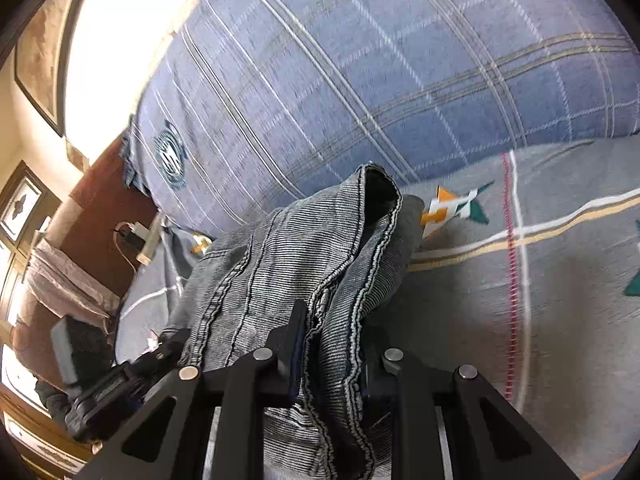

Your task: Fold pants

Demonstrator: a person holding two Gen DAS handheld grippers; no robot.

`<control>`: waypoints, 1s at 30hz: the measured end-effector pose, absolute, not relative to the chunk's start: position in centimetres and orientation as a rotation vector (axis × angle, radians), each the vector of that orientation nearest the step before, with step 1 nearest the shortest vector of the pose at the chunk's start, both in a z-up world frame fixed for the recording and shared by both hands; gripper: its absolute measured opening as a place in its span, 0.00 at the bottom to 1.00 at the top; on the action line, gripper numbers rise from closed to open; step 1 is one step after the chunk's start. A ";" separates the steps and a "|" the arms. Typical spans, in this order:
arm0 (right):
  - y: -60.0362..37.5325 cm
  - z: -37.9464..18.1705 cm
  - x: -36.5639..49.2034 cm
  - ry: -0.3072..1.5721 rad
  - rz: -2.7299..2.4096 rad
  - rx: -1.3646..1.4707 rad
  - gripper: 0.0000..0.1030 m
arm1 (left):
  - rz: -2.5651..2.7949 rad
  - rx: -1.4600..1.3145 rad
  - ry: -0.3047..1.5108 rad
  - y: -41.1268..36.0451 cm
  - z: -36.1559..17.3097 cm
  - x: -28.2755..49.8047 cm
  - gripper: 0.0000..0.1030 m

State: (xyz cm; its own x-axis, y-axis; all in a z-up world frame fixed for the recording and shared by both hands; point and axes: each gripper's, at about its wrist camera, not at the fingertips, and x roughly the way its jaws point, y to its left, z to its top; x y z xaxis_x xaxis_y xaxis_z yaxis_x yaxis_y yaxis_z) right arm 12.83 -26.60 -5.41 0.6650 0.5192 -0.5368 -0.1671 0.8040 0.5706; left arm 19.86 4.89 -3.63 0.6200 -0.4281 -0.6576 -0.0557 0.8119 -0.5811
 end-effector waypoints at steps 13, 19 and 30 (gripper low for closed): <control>-30.8 -7.6 11.0 0.793 0.336 0.686 0.67 | -0.130 -0.484 0.947 5.9 -3.4 17.2 0.61; -28.4 -5.9 5.6 0.723 0.540 0.647 0.65 | -0.169 -0.512 0.874 5.9 -4.6 13.0 0.61; -28.4 -10.9 7.7 0.924 0.422 0.689 0.38 | -0.112 -0.398 0.929 3.7 -7.1 14.0 0.60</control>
State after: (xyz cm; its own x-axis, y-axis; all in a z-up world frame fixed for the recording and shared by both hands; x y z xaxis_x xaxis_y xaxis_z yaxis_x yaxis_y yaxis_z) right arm 7.66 -28.44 -10.88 0.5456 0.6038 -0.5811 -0.0435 0.7129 0.6999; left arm 13.96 3.67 -7.08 0.5984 -0.2628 -0.7569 -0.0759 0.9218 -0.3800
